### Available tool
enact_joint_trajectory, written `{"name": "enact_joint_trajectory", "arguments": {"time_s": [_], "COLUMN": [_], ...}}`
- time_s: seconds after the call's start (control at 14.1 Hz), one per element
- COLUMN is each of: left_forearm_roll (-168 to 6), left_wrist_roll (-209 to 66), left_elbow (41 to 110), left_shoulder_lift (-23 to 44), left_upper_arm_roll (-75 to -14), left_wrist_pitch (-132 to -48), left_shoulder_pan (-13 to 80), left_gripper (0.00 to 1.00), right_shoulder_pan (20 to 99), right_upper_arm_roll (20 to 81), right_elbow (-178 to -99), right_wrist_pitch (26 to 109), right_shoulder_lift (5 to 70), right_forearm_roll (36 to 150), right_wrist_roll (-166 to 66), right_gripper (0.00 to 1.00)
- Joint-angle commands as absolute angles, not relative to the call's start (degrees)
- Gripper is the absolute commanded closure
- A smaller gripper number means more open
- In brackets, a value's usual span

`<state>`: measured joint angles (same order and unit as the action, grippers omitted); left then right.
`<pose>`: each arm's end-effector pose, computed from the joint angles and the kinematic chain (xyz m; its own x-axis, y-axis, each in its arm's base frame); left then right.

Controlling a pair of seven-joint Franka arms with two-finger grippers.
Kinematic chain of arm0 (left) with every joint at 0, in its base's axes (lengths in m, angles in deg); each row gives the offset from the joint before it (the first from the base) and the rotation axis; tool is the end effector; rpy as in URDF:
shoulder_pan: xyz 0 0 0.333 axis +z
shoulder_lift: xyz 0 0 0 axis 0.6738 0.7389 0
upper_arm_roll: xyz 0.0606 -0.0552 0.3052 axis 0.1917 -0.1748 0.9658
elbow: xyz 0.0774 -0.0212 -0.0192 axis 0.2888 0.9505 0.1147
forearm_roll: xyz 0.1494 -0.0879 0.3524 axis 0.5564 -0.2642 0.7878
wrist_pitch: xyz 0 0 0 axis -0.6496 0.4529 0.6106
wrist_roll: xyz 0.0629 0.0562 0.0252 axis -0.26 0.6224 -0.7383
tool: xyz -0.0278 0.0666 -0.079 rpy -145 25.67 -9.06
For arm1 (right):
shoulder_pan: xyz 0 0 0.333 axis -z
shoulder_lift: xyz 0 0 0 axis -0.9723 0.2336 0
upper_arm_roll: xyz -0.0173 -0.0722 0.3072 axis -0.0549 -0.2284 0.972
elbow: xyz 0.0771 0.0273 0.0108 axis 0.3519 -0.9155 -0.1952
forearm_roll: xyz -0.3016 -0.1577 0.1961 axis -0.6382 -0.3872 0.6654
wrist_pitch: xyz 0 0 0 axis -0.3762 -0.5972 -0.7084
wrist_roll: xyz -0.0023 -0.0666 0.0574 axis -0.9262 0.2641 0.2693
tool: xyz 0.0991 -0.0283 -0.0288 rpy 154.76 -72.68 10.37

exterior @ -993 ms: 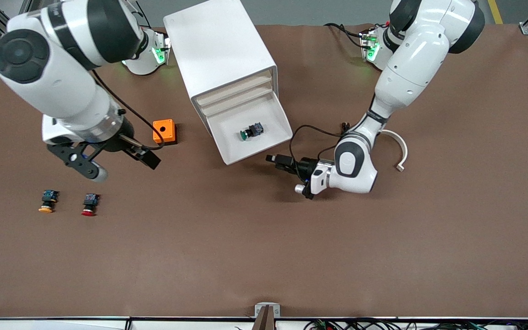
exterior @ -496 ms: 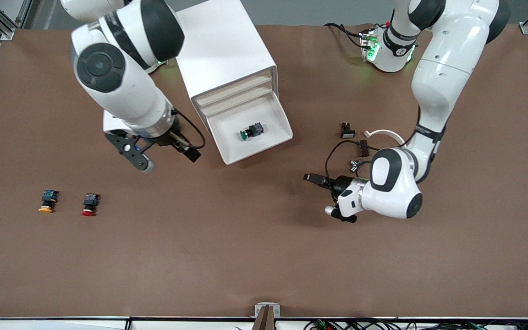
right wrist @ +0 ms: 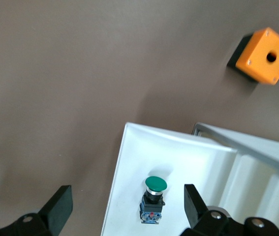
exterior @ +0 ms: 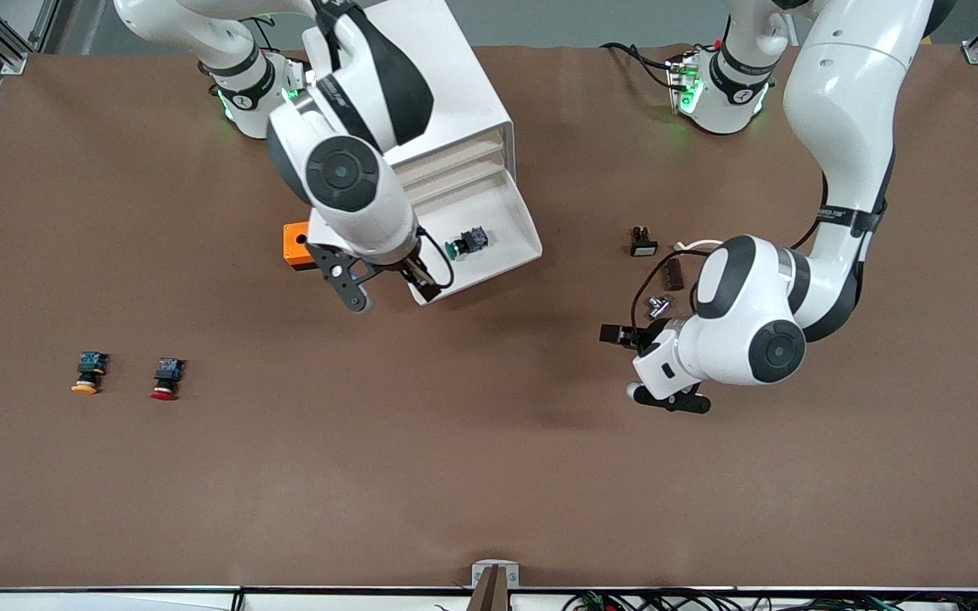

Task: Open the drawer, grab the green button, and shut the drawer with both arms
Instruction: 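Lower the right gripper into the drawer onto the green button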

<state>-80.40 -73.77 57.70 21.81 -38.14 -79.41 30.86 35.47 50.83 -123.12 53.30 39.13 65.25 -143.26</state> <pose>0.6449 -0.2638 0.3120 0.9511 -0.1923 -0.2417 -0.1393 -0.9655 0.2201 0.5340 0.4111 0.4191 0.5696 -0.8148 -0.1082 -0.8046 -0.5796 0.1292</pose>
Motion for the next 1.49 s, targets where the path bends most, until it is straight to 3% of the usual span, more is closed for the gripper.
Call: {"name": "enact_joint_trajectory", "arguments": {"time_s": [0.0,0.28,0.57,0.85,1.42], "left_forearm_roll": [-74.9,-74.8,-75.0,-74.9,-75.1], "left_wrist_roll": [-75.5,-89.4,-92.1,-93.6,-96.0], "left_elbow": [58.6,58.5,58.5,57.9,57.8], "left_shoulder_lift": [20.6,19.2,19.2,19.5,19.9], "left_upper_arm_roll": [-38.1,-37.6,-37.8,-37.7,-37.9], "left_wrist_pitch": [-78.9,-78.9,-78.9,-78.9,-79.2], "left_shoulder_pan": [31.1,31.5,31.5,31.0,30.6], "left_gripper": [0.0,0.0,0.0,0.0,0.0], "right_shoulder_pan": [32.9,30.2,27.2,26.7,24.2], "right_upper_arm_roll": [50.3,50.3,50.2,50.2,50.2], "right_elbow": [-126.2,-126.5,-132.5,-135.6,-136.0], "right_wrist_pitch": [55.4,56.0,63.0,64.9,66.1], "right_shoulder_lift": [38.6,40.3,40.6,40.6,41.8], "right_forearm_roll": [66.2,66.2,66.2,66.1,66.1], "right_wrist_roll": [-148.7,-152.9,-155.7,-156.9,-158.6], "right_gripper": [0.0,0.0,0.0,0.0,0.0]}}
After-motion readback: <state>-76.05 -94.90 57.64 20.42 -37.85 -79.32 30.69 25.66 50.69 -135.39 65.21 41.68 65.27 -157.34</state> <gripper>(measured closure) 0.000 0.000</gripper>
